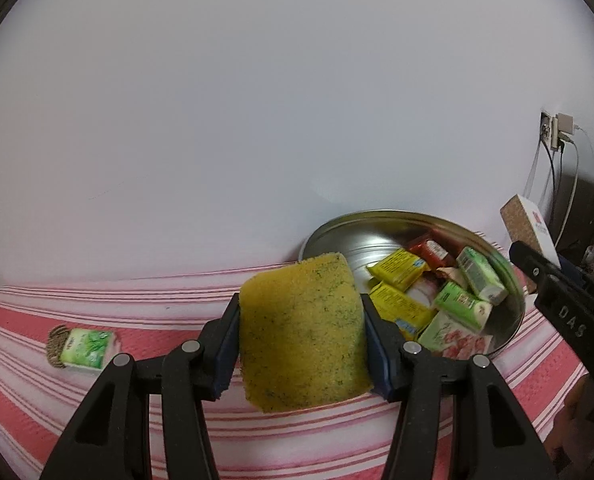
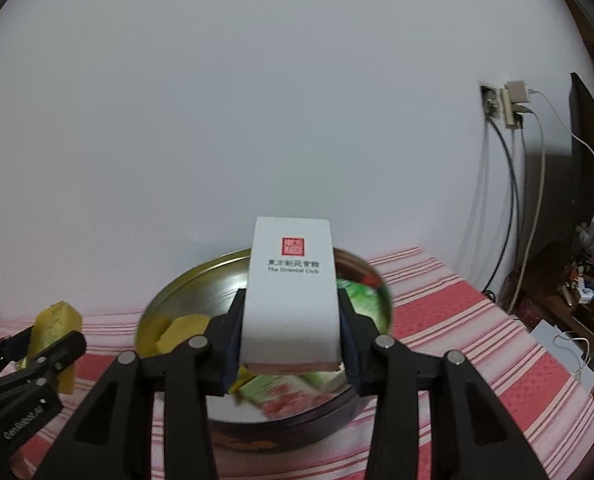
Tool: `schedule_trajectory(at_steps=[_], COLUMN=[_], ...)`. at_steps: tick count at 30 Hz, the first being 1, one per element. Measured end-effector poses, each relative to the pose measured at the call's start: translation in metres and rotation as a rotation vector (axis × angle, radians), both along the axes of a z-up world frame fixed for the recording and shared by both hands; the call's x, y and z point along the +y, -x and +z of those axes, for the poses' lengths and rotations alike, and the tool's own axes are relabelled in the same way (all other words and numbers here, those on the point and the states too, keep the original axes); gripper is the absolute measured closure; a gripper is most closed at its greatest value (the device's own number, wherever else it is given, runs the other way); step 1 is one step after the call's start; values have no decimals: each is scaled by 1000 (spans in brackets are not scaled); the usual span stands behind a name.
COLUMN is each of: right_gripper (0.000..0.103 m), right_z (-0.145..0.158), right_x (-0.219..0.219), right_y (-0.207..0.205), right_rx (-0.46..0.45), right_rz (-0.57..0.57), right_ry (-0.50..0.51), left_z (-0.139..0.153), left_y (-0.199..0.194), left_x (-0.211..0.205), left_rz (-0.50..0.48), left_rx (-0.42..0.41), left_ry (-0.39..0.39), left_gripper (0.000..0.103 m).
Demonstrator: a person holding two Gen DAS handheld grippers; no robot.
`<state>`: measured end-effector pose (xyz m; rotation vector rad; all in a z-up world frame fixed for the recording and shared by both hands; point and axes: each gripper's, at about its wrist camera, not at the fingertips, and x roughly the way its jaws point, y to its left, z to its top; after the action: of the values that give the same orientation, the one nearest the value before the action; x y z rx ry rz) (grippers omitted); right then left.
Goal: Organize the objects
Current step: 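Carry the yellow sponge and white box over the tin with both grippers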
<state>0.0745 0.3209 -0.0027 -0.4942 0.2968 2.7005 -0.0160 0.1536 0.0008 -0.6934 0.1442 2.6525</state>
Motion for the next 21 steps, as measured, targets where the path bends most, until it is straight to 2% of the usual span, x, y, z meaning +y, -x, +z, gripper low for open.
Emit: schedule_trajectory(at_steps=[9, 21], right_gripper=[61, 61], right_z=[-3, -28], right_x=[13, 37], right_y=[11, 51], right_rx=[-31, -132], right_rz=[-15, 44], right_ry=[-19, 11], left_z=[1, -11], left_y=[20, 71], left_x=[31, 80], left_rz=[-45, -38], left_rx=[-34, -61], left_ry=[-8, 99], left_gripper=[46, 45])
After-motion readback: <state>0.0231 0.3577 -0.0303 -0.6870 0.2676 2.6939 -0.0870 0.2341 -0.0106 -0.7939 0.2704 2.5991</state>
